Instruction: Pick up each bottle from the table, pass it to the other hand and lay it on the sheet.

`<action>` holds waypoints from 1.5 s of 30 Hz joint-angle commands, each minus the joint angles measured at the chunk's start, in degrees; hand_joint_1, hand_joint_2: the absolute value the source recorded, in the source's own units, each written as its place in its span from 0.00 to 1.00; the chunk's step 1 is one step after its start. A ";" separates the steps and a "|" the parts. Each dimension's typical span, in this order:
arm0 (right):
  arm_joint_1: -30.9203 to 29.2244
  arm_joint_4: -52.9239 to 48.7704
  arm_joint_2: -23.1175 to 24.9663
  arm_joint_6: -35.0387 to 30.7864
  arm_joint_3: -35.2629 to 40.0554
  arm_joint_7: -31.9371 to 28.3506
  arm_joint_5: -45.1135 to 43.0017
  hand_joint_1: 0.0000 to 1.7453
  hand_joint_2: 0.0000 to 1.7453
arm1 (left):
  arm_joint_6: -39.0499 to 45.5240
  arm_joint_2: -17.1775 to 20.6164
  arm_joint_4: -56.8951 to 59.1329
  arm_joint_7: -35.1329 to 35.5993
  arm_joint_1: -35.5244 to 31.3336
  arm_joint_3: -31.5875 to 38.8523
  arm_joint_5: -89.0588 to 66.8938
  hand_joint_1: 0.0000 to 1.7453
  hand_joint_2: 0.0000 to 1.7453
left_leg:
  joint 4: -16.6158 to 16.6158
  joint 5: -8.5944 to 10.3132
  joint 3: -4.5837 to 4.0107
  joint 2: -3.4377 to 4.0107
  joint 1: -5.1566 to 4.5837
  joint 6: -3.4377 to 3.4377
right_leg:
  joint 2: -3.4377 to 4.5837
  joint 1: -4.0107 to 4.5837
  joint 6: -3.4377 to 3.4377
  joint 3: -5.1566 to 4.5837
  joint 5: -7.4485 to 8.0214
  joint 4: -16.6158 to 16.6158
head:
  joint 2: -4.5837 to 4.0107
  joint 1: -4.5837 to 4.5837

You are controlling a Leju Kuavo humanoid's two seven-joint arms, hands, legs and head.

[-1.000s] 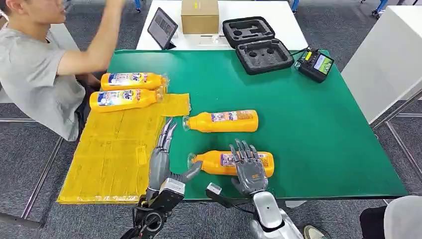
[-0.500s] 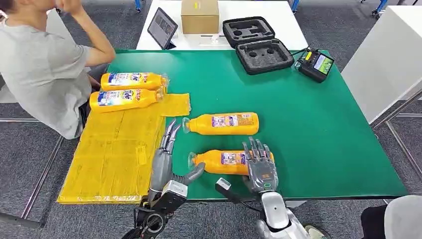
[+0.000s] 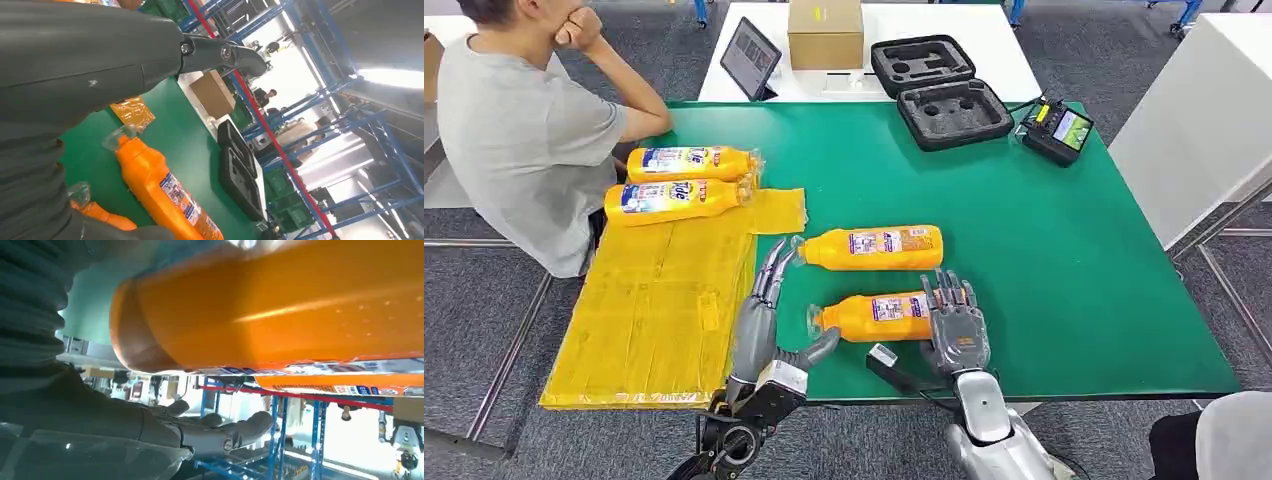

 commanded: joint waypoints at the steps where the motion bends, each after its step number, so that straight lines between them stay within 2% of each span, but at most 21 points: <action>1: -1.24 10.55 1.56 3.07 -5.92 -5.26 -4.17 0.00 1.00 | -0.11 0.84 5.36 0.15 -3.22 -2.04 0.59 0.00 1.00 | -0.09 -0.03 0.27 -0.11 0.10 -0.13 | -0.03 0.09 -0.11 0.33 -0.03 -0.13 | 0.00 -0.02; 7: -1.48 13.03 1.53 6.99 -7.13 -7.72 -5.78 0.00 1.00 | -0.11 0.68 6.19 0.15 -4.12 -2.74 1.03 0.00 1.00 | -0.08 -0.02 0.44 -0.09 0.12 -0.12 | -0.06 0.11 -0.14 0.46 0.00 -0.16 | 0.00 -0.02; 8: -1.49 13.15 1.51 7.37 -7.35 -8.19 -6.19 0.07 1.00 | -0.11 0.71 6.25 0.15 -4.20 -2.87 1.17 0.00 1.00 | -0.10 -0.03 0.56 -0.07 0.10 -0.10 | -0.01 0.10 -0.14 0.50 0.01 -0.16 | 0.00 0.00; 9: -1.48 13.05 1.48 7.21 -7.39 -8.30 -6.23 0.09 1.00 | -0.11 0.68 6.31 0.15 -4.21 -2.89 1.22 0.00 1.00 | -0.06 -0.06 0.53 -0.01 0.11 -0.14 | 0.08 0.10 -0.17 0.46 0.03 -0.13 | 0.00 0.00; 10: -1.36 13.14 1.53 7.52 -7.80 -8.80 -6.88 0.80 1.00 | -0.11 0.62 6.64 0.15 -4.41 -3.12 1.42 0.00 1.00 | -0.08 -0.06 0.61 -0.02 0.08 -0.11 | 0.07 0.08 -0.14 0.53 0.03 -0.13 | 0.00 0.00; 12: -1.36 13.14 1.53 7.52 -7.80 -8.80 -6.88 0.80 1.00 | -0.11 0.62 6.64 0.15 -4.41 -3.12 1.42 0.00 1.00 | -0.07 -0.06 0.68 0.01 0.11 -0.14 | 0.10 0.11 -0.18 0.48 0.03 -0.13 | 0.00 0.00; 16: -1.16 12.99 1.55 8.90 -8.27 -9.38 -7.22 0.91 1.00 | -0.11 0.67 6.77 0.15 -4.71 -3.41 1.74 0.00 1.00 | -0.07 -0.21 0.79 0.10 0.10 -0.19 | 0.18 0.11 -0.22 0.34 -0.05 -0.15 | 0.00 0.00; 17: -1.16 12.99 1.55 8.90 -8.27 -9.38 -7.22 0.85 1.00 | -0.11 0.67 6.77 0.15 -4.71 -3.41 1.74 0.00 1.00 | -0.09 -0.24 0.83 0.15 0.09 -0.12 | 0.17 0.09 -0.21 0.34 -0.08 -0.14 | 0.00 0.00; 21: -1.22 13.32 1.25 9.50 -8.58 -9.46 -7.43 0.82 1.00 | -0.11 0.76 6.98 0.15 -4.98 -4.05 2.33 0.00 1.00 | -0.09 -0.22 0.99 0.18 0.07 -0.02 | 0.19 0.08 -0.13 0.42 -0.06 -0.14 | 0.00 0.00; 23: -1.26 13.50 1.05 9.72 -8.61 -9.46 -7.33 0.77 1.00 | -0.11 0.70 7.19 0.15 -5.23 -4.05 2.62 0.00 1.00 | -0.11 -0.22 0.97 0.14 0.10 -0.04 | 0.16 0.10 -0.12 0.66 -0.05 -0.19 | 0.00 -0.02; 25: -1.31 13.68 1.00 9.72 -8.62 -9.41 -7.14 0.76 1.00 | -0.11 0.72 7.23 0.15 -5.35 -4.06 2.67 0.00 1.00 | -0.09 -0.25 1.03 0.09 0.12 -0.06 | 0.12 0.12 -0.12 0.99 -0.09 -0.21 | 0.00 0.00; 28: -1.75 14.53 0.79 10.26 -8.77 -9.30 -6.89 0.78 1.00 | -0.11 0.56 7.09 0.15 -5.44 -3.88 2.77 0.00 1.00 | -0.09 -0.22 1.02 0.09 0.11 -0.05 | 0.11 0.11 -0.11 0.95 -0.07 -0.19 | 0.00 0.00; 29: -1.75 14.53 0.79 10.26 -8.77 -9.30 -6.89 0.61 1.00 | -0.11 0.56 7.09 0.15 -5.44 -3.88 2.77 0.00 1.00 | -0.06 -0.24 1.00 0.11 0.10 -0.01 | 0.13 0.09 -0.08 0.93 -0.09 -0.16 | 0.00 0.00; 30: -1.95 14.91 0.86 10.26 -8.88 -9.32 -6.94 0.61 1.00 | -0.11 0.42 7.12 0.15 -5.34 -3.55 2.68 0.00 1.00 | -0.05 -0.25 1.01 0.17 0.08 0.01 | 0.17 0.08 -0.07 0.90 -0.09 -0.15 | 0.00 0.00; 31: -2.05 15.13 0.89 10.11 -8.84 -9.27 -6.77 0.21 1.00 | -0.11 0.40 6.99 0.15 -5.18 -3.48 2.55 0.00 1.00 | -0.10 -0.22 1.00 0.08 0.12 -0.04 | 0.12 0.11 -0.11 0.93 -0.08 -0.21 | 0.00 -0.02; 32: -2.09 15.17 0.89 10.04 -8.83 -9.26 -6.72 0.09 1.00 | -0.11 0.42 6.97 0.15 -5.11 -3.49 2.54 0.00 1.00 | -0.08 -0.23 1.00 0.11 0.11 -0.02 | 0.14 0.11 -0.09 0.92 -0.07 -0.19 | 0.00 0.00; 33: -2.06 15.31 0.96 9.89 -8.93 -9.22 -6.79 0.09 1.00 | -0.11 0.36 6.97 0.15 -5.04 -3.67 2.63 0.00 1.00 | -0.06 -0.25 1.04 0.14 0.10 -0.01 | 0.16 0.10 -0.09 0.84 -0.10 -0.16 | 0.00 0.00; 35: -1.94 15.42 0.83 9.05 -8.72 -9.07 -6.24 0.00 1.00 | -0.11 0.31 6.88 0.15 -4.90 -3.71 2.55 0.00 1.00 | -0.08 -0.25 1.01 0.11 0.12 -0.03 | 0.14 0.12 -0.11 0.76 -0.08 -0.18 | 0.00 0.00; 38: -1.59 15.88 1.00 7.91 -8.94 -8.14 -5.65 0.00 1.00 | -0.11 0.02 7.61 0.15 -5.33 -4.78 2.90 0.00 1.00 | -0.10 -0.27 1.05 0.13 0.10 -0.02 | 0.16 0.09 -0.10 0.92 -0.08 -0.20 | 0.00 0.00; 40: -1.59 15.88 1.00 7.91 -8.94 -8.14 -5.65 0.00 1.00 | -0.11 0.02 7.61 0.15 -5.33 -4.78 2.90 0.00 1.00 | -0.04 -0.35 1.20 0.20 0.08 0.00 | 0.19 0.08 -0.07 0.52 -0.14 -0.15 | 0.00 0.00; 45: -0.74 15.47 0.96 7.44 -9.19 -7.92 -5.24 0.00 1.00 | -0.11 -0.22 8.73 0.15 -6.26 -5.77 3.59 0.00 1.00 | -0.10 -0.35 1.22 0.12 0.11 -0.01 | 0.11 0.12 -0.13 0.55 -0.18 -0.22 | 0.00 0.00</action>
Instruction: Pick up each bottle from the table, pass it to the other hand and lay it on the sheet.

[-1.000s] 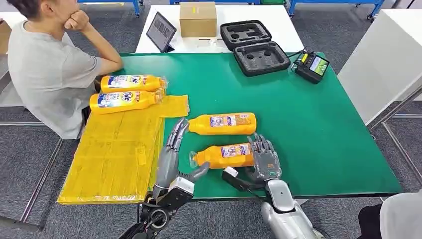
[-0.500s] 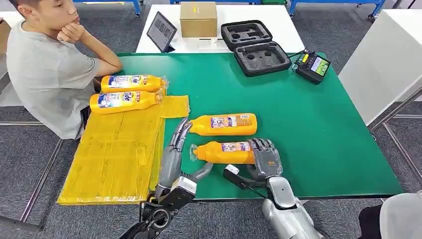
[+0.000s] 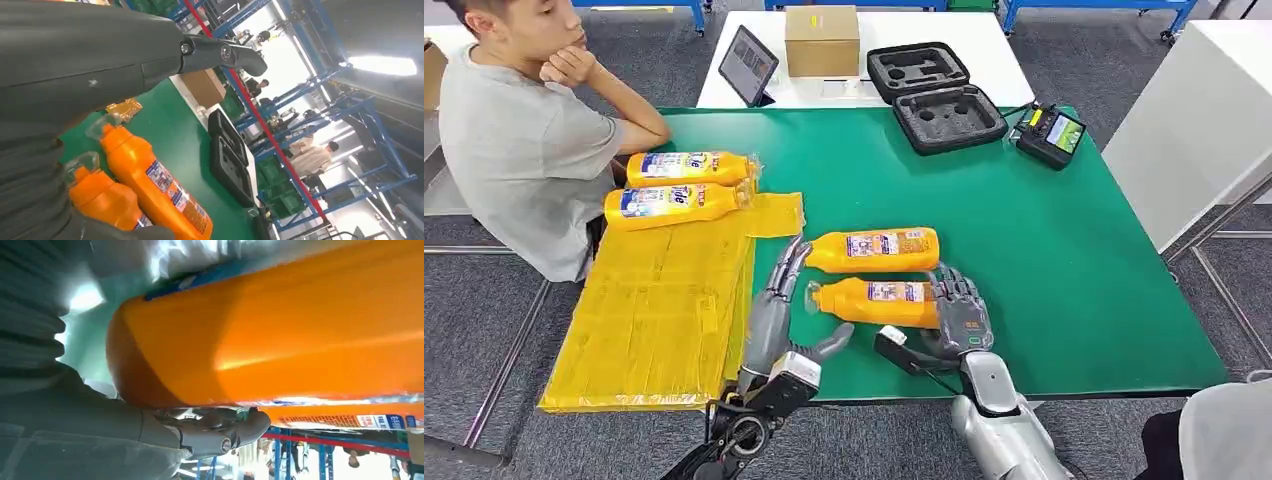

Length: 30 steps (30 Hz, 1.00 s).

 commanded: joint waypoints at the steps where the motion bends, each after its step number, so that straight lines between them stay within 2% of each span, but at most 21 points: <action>1: 3.93 6.55 -0.52 0.43 -1.58 0.67 0.60 0.00 1.00 | -0.11 0.37 4.81 0.15 -2.79 -2.51 0.74 0.00 1.00 | -0.10 0.05 0.04 -0.38 0.13 -0.13 | -0.31 0.12 -0.11 0.19 -0.03 -0.16 | 0.00 0.00; 10: 4.45 7.14 -0.22 5.20 -3.63 -1.68 -2.58 0.00 1.00 | -0.26 0.33 6.66 0.15 -4.30 -4.10 2.40 0.00 1.00 | -0.07 0.01 0.11 -0.28 0.08 -0.08 | -0.23 0.08 -0.06 0.22 -0.05 -0.11 | 0.00 -0.02; 12: 4.25 8.29 -0.54 6.98 -4.12 -3.05 -3.79 0.55 1.00 | -0.24 0.40 7.14 0.15 -4.72 -4.79 3.18 0.00 1.00 | -0.10 0.03 0.10 -0.38 0.11 -0.10 | -0.32 0.10 -0.09 0.26 -0.05 -0.16 | 0.00 0.00; 13: 4.25 8.29 -0.54 6.98 -4.12 -3.05 -3.79 0.55 1.00 | -0.24 0.40 7.14 0.15 -4.72 -4.79 3.18 0.00 1.00 | -0.07 0.01 0.12 -0.30 0.10 -0.09 | -0.25 0.09 -0.07 0.25 -0.05 -0.13 | 0.00 -0.02; 14: 4.25 8.60 -0.50 7.34 -4.42 -3.46 -4.37 0.90 1.00 | -0.11 0.44 7.26 0.15 -4.85 -5.00 3.34 0.00 1.00 | -0.11 0.04 0.08 -0.41 0.14 -0.13 | -0.33 0.13 -0.10 0.26 -0.04 -0.20 | 0.00 0.02; 15: 4.17 8.93 -0.41 7.93 -4.64 -4.04 -4.97 0.97 1.00 | -0.11 0.46 7.48 0.15 -5.05 -5.01 3.46 0.00 1.00 | -0.07 -0.01 0.16 -0.24 0.10 -0.10 | -0.16 0.10 -0.07 0.26 -0.04 -0.13 | 0.00 -0.02; 17: 4.16 8.97 -0.35 7.97 -4.71 -4.23 -5.17 1.00 1.00 | -0.11 0.50 7.51 0.15 -5.10 -5.13 3.49 0.00 1.00 | -0.08 -0.06 0.24 -0.27 0.13 -0.09 | -0.09 0.12 -0.09 0.33 -0.03 -0.16 | 0.00 0.00; 19: 4.08 9.07 -0.40 8.02 -4.27 -4.56 -4.83 0.99 1.00 | -0.11 0.60 7.34 0.15 -5.00 -4.82 3.39 0.00 1.00 | -0.05 -0.31 0.48 -0.04 0.09 -0.18 | 0.08 0.08 -0.17 0.47 -0.24 -0.11 | 0.00 -0.02; 21: 3.62 9.49 -0.33 8.53 -3.95 -4.63 -4.65 0.99 1.00 | -0.11 0.79 7.10 0.15 -4.76 -4.64 3.38 0.00 1.00 | -0.12 -0.28 0.38 -0.22 0.14 -0.11 | -0.09 0.13 -0.12 0.44 -0.23 -0.21 | 0.00 0.00; 22: 3.48 9.62 -0.35 8.57 -3.84 -4.65 -4.55 1.00 1.00 | -0.11 0.82 7.08 0.15 -4.70 -4.62 3.48 0.00 1.00 | -0.02 -0.45 0.69 0.03 0.07 -0.05 | 0.13 0.07 -0.05 0.66 -0.33 -0.08 | 0.00 0.00; 25: 3.01 10.20 -0.55 8.43 -3.65 -4.92 -4.52 0.99 1.00 | -0.11 0.84 6.80 0.15 -4.49 -4.58 3.49 0.00 1.00 | -0.11 -0.35 0.59 -0.17 0.13 -0.11 | -0.03 0.13 -0.11 0.64 -0.28 -0.20 | 0.00 0.00; 28: 2.74 10.83 -0.64 7.85 -3.89 -6.25 -5.49 1.00 1.00 | -0.11 0.75 6.57 0.15 -4.53 -4.58 3.54 0.00 1.00 | -0.02 -0.49 1.08 0.01 0.09 -0.06 | 0.12 0.08 -0.05 1.07 -0.37 -0.10 | 0.00 0.00; 29: 2.81 10.81 -0.69 7.77 -4.11 -7.04 -6.11 1.00 1.00 | -0.11 0.65 6.33 0.15 -4.52 -4.43 3.49 0.00 1.00 | -0.06 -0.40 0.86 -0.14 0.14 -0.11 | 0.00 0.14 -0.10 0.90 -0.29 -0.18 | 0.00 0.00; 30: 2.85 10.84 -0.69 7.74 -4.46 -8.34 -7.35 1.00 1.00 | -0.11 0.54 5.60 0.15 -4.21 -4.02 3.28 0.00 1.00 | -0.05 -0.46 1.00 -0.12 0.12 -0.11 | 0.03 0.12 -0.10 1.03 -0.36 -0.15 | 0.00 0.00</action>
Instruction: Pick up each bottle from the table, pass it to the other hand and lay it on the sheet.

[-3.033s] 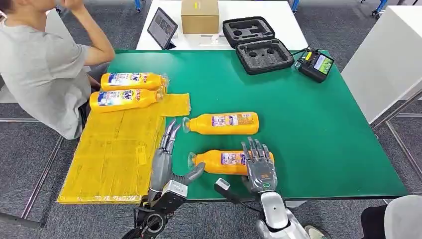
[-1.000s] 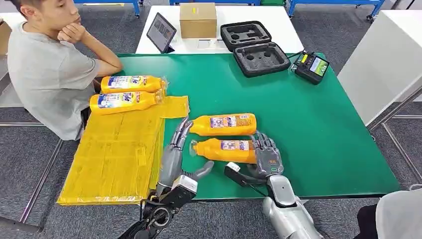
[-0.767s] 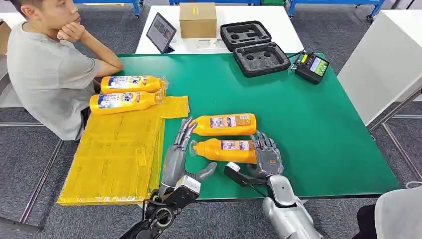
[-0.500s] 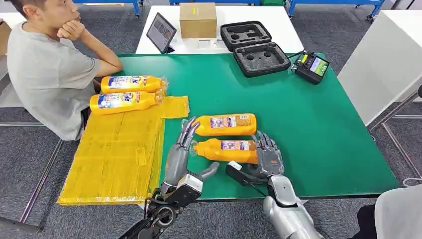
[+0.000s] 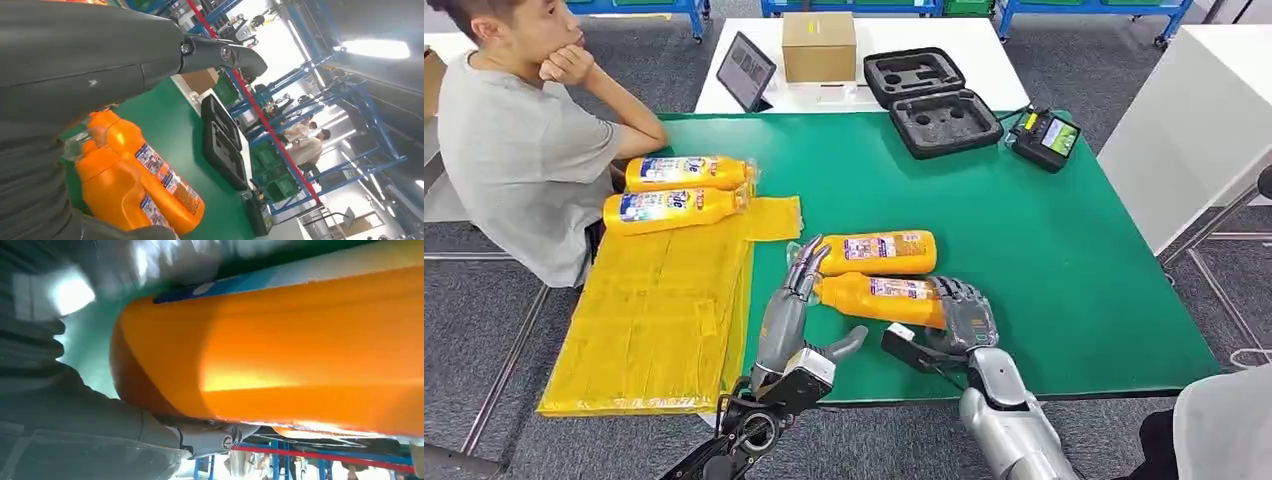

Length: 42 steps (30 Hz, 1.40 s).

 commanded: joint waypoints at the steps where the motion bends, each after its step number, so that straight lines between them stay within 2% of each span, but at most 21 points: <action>1: 4.51 7.96 -0.52 3.27 -2.37 -5.34 -5.19 1.00 1.00 | -0.04 0.56 -0.21 0.15 -0.28 1.23 -0.75 0.00 1.00 | 0.00 0.04 -0.12 -0.29 0.08 -0.08 | -0.23 0.08 -0.03 0.00 -0.03 -0.05 | 0.00 0.00; 2: 4.69 7.55 -0.39 3.12 -2.86 -7.36 -7.32 1.00 1.00 | -0.04 -0.37 -3.92 0.15 1.47 4.39 -2.53 0.00 1.00 | -0.09 0.11 -0.25 -0.46 0.14 -0.15 | -0.36 0.14 -0.07 -0.06 0.02 -0.18 | 0.00 0.00; 4: 4.86 6.91 -0.03 3.26 -3.73 -10.19 -10.46 1.00 1.00 | -0.04 -1.85 -8.32 0.15 3.50 8.28 -3.52 0.00 1.00 | 0.04 -0.13 -0.02 -0.22 0.10 -0.14 | -0.14 0.09 -0.04 0.10 -0.12 -0.03 | 0.00 0.00; 5: 4.86 6.91 -0.03 3.26 -3.73 -10.19 -10.46 1.00 1.00 | -0.04 -1.85 -8.32 0.15 3.50 8.28 -3.52 0.00 1.00 | 0.01 -0.09 -0.19 -0.31 0.15 -0.19 | -0.21 0.15 -0.08 -0.02 -0.09 -0.09 | 0.00 0.02; 6: 5.22 5.84 0.41 3.36 -4.49 -12.91 -13.63 1.00 1.00 | -0.04 -4.00 -13.20 0.15 5.64 12.96 -5.34 0.00 1.00 | -0.01 -0.12 -0.11 -0.23 0.13 -0.19 | -0.15 0.12 -0.07 0.10 -0.09 -0.10 | 0.00 0.00; 7: 5.45 5.10 0.68 3.86 -4.92 -14.66 -16.13 1.00 1.00 | -0.04 -5.13 -15.54 0.15 6.78 15.05 -5.37 0.00 1.00 | -0.01 -0.20 0.00 -0.13 0.12 -0.18 | -0.06 0.11 -0.07 0.64 -0.14 -0.09 | 0.00 0.00; 9: 5.82 3.56 0.98 3.18 -5.00 -16.01 -18.54 1.00 1.00 | -0.04 -6.31 -18.12 0.15 7.84 18.11 -4.97 0.00 1.00 | 0.01 -0.19 -0.04 -0.11 0.14 -0.20 | 0.00 0.14 -0.10 0.63 -0.11 -0.09 | 0.00 0.00; 15: 5.28 1.37 1.69 1.76 -4.30 -18.77 -22.87 1.00 1.00 | -0.04 -7.21 -23.29 0.15 9.43 24.01 -3.95 0.00 1.00 | 0.00 -0.19 -0.23 0.00 0.13 -0.28 | 0.14 0.17 -0.13 0.41 -0.07 -0.04 | 0.00 0.00; 22: 4.61 1.31 2.22 -1.26 -3.74 -21.16 -26.81 1.00 1.00 | -0.04 -7.21 -26.16 0.15 11.40 27.47 1.92 0.00 1.00 | 0.00 -0.20 -0.22 0.08 0.21 -0.24 | 0.21 0.16 -0.08 0.41 -0.09 -0.01 | 0.00 -0.02; 23: 4.63 1.10 2.34 -1.80 -3.88 -21.75 -27.79 1.00 1.00 | -0.04 -7.21 -25.04 0.15 11.52 27.11 3.65 0.00 1.00 | -0.01 -0.19 -0.33 0.06 0.25 -0.30 | 0.22 0.21 -0.12 0.32 -0.07 -0.06 | 0.00 0.00; 24: 4.83 0.93 0.65 -3.70 1.33 -21.25 -33.68 1.00 1.00 | -0.04 -7.21 -23.35 0.15 11.47 26.32 5.45 0.00 1.00 | -0.07 -0.16 -0.39 -0.01 0.27 -0.32 | 0.17 0.22 -0.14 0.29 -0.05 -0.12 | 0.00 -0.02; 25: 5.77 -0.81 0.08 -5.02 2.96 -22.46 -37.78 1.00 1.00 | -0.04 -6.85 -22.67 0.15 11.75 24.23 8.57 0.00 1.00 | 0.03 -0.17 -0.37 0.02 0.22 -0.26 | 0.17 0.17 -0.09 0.30 -0.08 0.01 | 0.00 0.00; 28: 6.19 -2.07 0.87 -5.51 1.96 -23.81 -38.58 1.00 1.00 | -0.31 -7.21 -14.47 0.15 10.32 22.36 12.55 0.00 1.00 | -0.04 -0.13 -0.45 -0.10 0.19 -0.23 | 0.08 0.14 -0.07 0.24 -0.09 -0.08 | 0.00 -0.02; 30: 6.64 -3.16 1.07 -5.35 1.66 -23.93 -38.75 1.00 1.00 | -0.68 -7.10 -13.01 0.15 10.01 21.85 14.16 0.00 1.00 | -0.04 -0.12 -0.55 -0.20 0.16 -0.21 | -0.05 0.12 -0.07 0.20 -0.13 -0.08 | 0.00 0.02; 32: 8.69 -8.92 2.25 -5.65 1.48 -26.51 -40.08 1.00 1.00 | -5.06 -6.17 -1.01 0.15 7.32 17.25 22.61 0.00 1.00 | -0.07 -0.10 -0.65 -0.18 0.15 -0.21 | 0.00 0.12 -0.09 0.11 -0.11 -0.11 | 0.00 -0.02; 34: 9.06 -10.66 2.31 -5.71 2.08 -25.94 -39.84 1.00 1.00 | -5.23 -6.64 -0.11 0.15 7.99 15.86 23.54 0.00 1.00 | -0.07 -0.09 -0.75 -0.19 0.10 -0.18 | -0.02 0.07 -0.06 -0.02 -0.11 -0.07 | 0.00 0.00; 35: 9.62 -11.90 2.70 -6.09 2.57 -25.93 -39.52 1.00 1.00 | -7.81 -6.37 4.48 0.15 5.90 15.33 26.35 0.00 1.00 | -0.09 -0.09 -0.78 -0.26 0.10 -0.21 | -0.07 0.08 -0.09 -0.01 -0.13 -0.10 | 0.00 -0.02; 42: 9.65 -12.44 3.01 -6.63 3.56 -24.82 -38.41 1.00 1.00 | -9.34 -5.92 3.60 0.15 6.05 13.31 25.44 0.00 1.00 | -0.01 -0.12 -1.24 -0.09 0.06 -0.16 | 0.08 0.06 -0.06 -0.47 -0.11 0.01 | 0.00 -0.04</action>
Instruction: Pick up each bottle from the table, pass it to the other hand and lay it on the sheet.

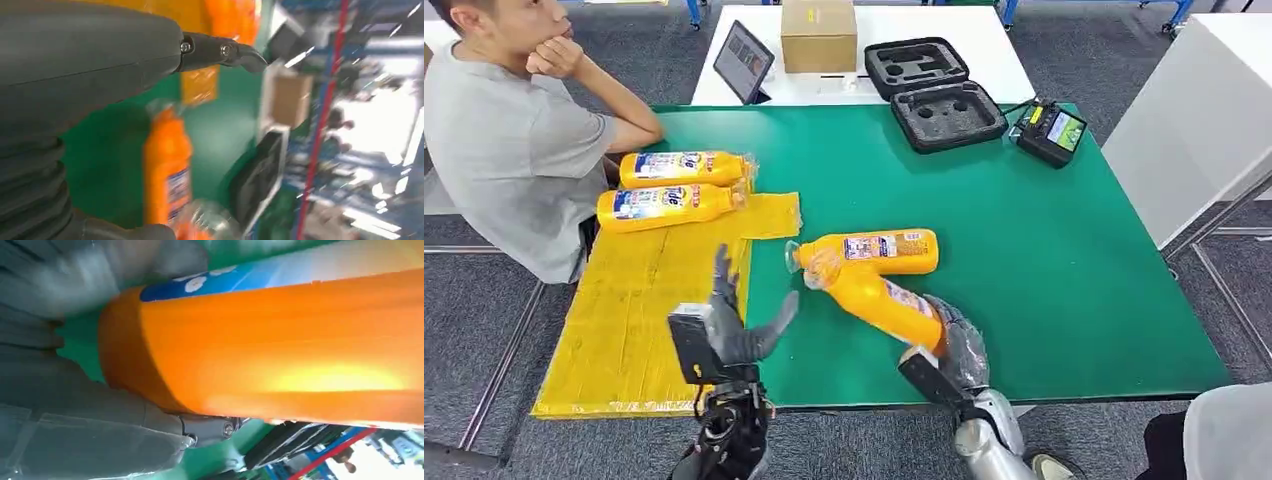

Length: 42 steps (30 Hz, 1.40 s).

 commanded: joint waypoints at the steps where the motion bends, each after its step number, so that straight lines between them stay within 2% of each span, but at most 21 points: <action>1: 0.75 -3.27 0.94 -0.58 1.95 1.26 0.68 1.00 1.00 | -1.49 0.00 9.99 -0.09 -2.54 -4.46 -0.02 0.00 1.00 | -0.03 -0.05 0.06 -0.08 0.03 -0.09 | -0.03 0.02 -0.08 0.09 -0.07 -0.04 | 0.00 0.02; 6: -0.49 -2.24 1.74 -0.42 2.48 1.40 0.84 1.00 1.00 | -1.34 -0.03 10.70 -0.09 -3.22 -6.27 0.23 0.00 1.00 | -0.03 -0.07 0.01 -0.01 0.03 -0.11 | 0.03 0.02 -0.08 0.03 -0.07 -0.03 | 0.00 0.02; 12: -2.60 0.90 1.85 -1.67 2.40 0.58 -0.47 1.00 1.00 | -3.86 1.76 11.18 -0.09 -3.29 -9.46 4.25 0.00 1.00 | -0.05 -0.06 -0.01 0.01 0.04 -0.13 | 0.06 0.03 -0.11 0.01 -0.05 -0.05 | 0.00 0.02; 14: -3.48 2.29 1.84 -2.40 2.59 -0.26 -1.22 1.00 1.00 | -6.85 2.57 12.58 2.31 -4.45 -12.19 8.16 0.00 1.00 | -0.05 -0.05 -0.02 0.03 0.03 -0.11 | 0.06 0.03 -0.10 0.01 -0.04 -0.06 | 0.00 0.00; 22: -6.10 6.04 2.41 -4.54 4.56 -1.40 -2.52 1.00 1.00 | -10.04 2.83 15.98 5.44 -7.48 -16.30 14.24 0.00 1.00 | -0.05 0.00 -0.15 0.05 0.02 -0.06 | 0.05 0.02 -0.07 -0.10 -0.01 -0.04 | 0.00 0.02; 33: -7.32 7.54 4.17 -7.43 5.54 -1.37 -0.25 1.00 1.00 | -8.26 2.22 15.56 4.88 -8.94 -15.70 16.15 0.00 1.00 | -0.02 0.00 -0.19 0.08 0.03 -0.06 | 0.08 0.04 -0.07 -0.16 0.00 -0.01 | 0.00 0.02; 35: -6.74 7.15 6.03 -7.43 3.20 -1.23 4.36 1.00 1.00 | -6.75 1.64 16.27 3.48 -10.11 -14.88 16.39 0.00 1.00 | -0.02 -0.03 -0.13 0.08 0.05 -0.09 | 0.09 0.05 -0.10 -0.09 -0.02 -0.02 | 0.00 0.02; 42: -6.69 7.66 7.27 -7.43 1.59 -1.30 6.60 1.00 1.00 | -5.25 0.96 16.86 2.51 -10.99 -14.27 16.53 0.00 1.00 | 0.00 -0.01 -0.16 -0.03 0.06 -0.09 | -0.02 0.06 -0.10 -0.10 -0.05 -0.01 | 0.00 0.02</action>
